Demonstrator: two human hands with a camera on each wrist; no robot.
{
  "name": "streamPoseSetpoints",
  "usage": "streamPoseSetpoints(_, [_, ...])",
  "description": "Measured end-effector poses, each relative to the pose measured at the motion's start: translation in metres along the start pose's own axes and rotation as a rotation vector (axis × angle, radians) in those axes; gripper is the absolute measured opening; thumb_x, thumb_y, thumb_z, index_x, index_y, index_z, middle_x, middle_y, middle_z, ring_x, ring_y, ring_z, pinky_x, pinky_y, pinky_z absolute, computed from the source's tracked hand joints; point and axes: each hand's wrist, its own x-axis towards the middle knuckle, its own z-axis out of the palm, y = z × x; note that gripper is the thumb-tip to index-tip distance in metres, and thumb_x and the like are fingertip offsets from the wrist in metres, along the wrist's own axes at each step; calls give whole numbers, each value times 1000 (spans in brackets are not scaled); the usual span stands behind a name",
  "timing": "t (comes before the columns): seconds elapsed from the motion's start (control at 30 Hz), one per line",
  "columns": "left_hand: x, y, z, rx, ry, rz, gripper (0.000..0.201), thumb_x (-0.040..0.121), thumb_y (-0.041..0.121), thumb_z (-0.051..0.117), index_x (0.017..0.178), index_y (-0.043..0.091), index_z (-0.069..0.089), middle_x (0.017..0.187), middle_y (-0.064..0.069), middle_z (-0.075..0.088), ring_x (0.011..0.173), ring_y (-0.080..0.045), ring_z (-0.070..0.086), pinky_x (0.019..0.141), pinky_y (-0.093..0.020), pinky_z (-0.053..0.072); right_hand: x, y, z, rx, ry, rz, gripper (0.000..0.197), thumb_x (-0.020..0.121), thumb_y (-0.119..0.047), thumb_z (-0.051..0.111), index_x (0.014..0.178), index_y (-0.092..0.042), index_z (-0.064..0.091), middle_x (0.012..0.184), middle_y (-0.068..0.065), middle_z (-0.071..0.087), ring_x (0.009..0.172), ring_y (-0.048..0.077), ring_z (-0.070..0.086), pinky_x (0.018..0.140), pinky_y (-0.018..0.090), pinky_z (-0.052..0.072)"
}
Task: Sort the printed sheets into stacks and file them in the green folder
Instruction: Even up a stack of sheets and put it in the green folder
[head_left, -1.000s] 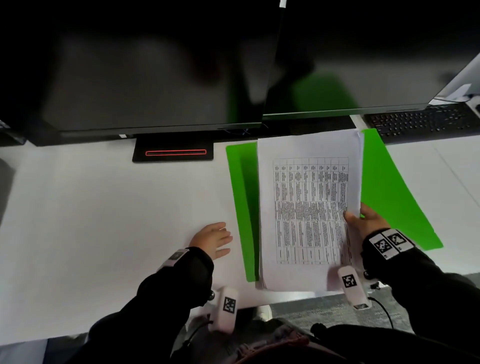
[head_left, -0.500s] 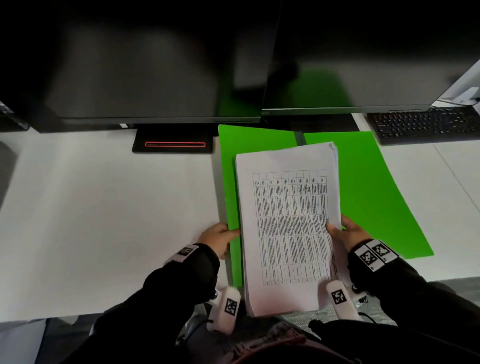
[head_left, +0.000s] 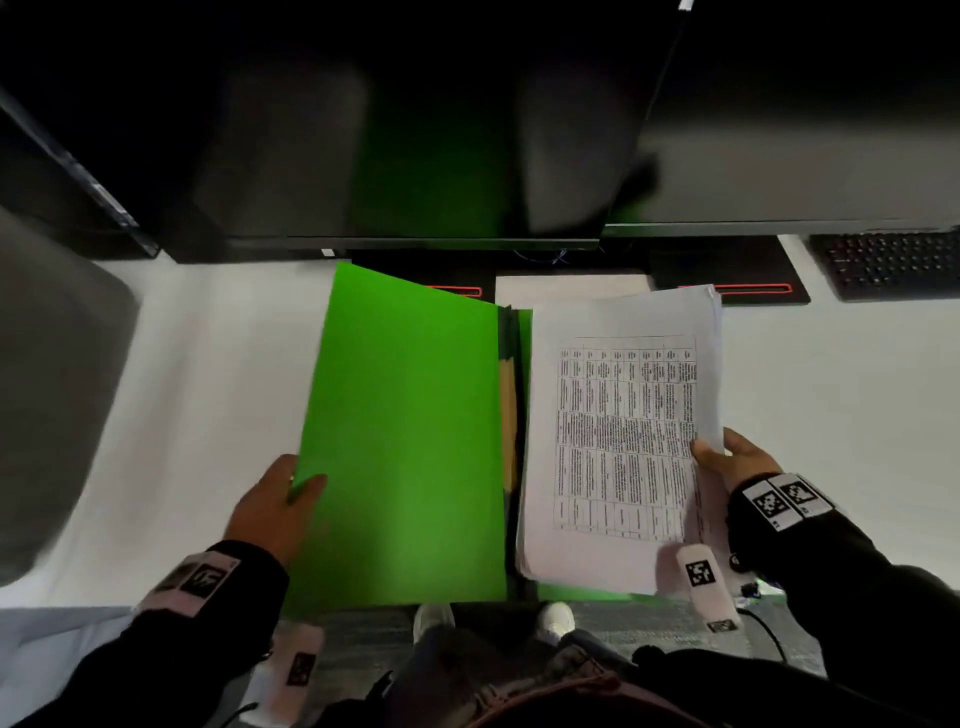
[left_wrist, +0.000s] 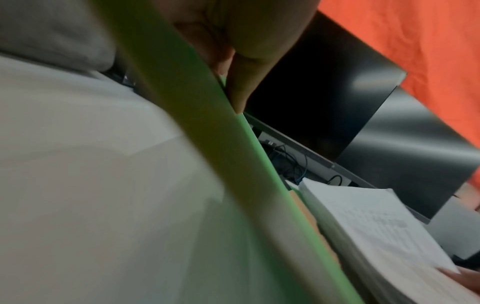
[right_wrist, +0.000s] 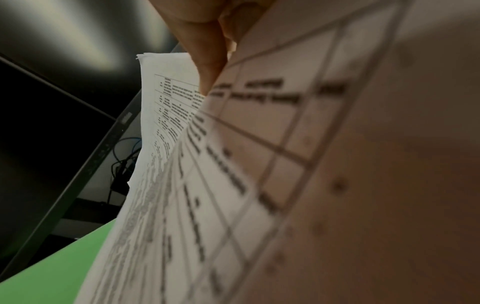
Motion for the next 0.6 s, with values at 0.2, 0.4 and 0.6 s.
streamPoseSetpoints(0.2, [-14, -18, -37, -46, 36, 73, 25, 91, 22, 56, 112, 8, 55, 105, -18, 66, 99, -36, 61, 85, -41, 46, -2, -12, 34, -30, 19, 12, 13, 89, -18, 59, 100, -25, 61, 54, -2, 66, 58, 18, 59, 49, 19, 44])
streamPoseSetpoints(0.4, [-31, 6, -64, -88, 76, 324, 9, 91, 19, 54, 100, 20, 55, 79, 1, 65, 70, -13, 59, 63, -17, 39, -2, -29, 59, -109, -29, -13, 9, 90, -20, 58, 98, -22, 60, 72, 6, 65, 61, 23, 61, 54, 26, 49])
streamPoseSetpoints(0.6, [-25, 15, -78, 14, 59, 398, 22, 91, 23, 53, 111, 14, 53, 94, -10, 67, 87, -31, 61, 78, -38, 45, 1, -34, 65, -223, -101, -29, 27, 87, -22, 62, 114, -20, 62, 89, 13, 66, 77, 27, 61, 69, 29, 49])
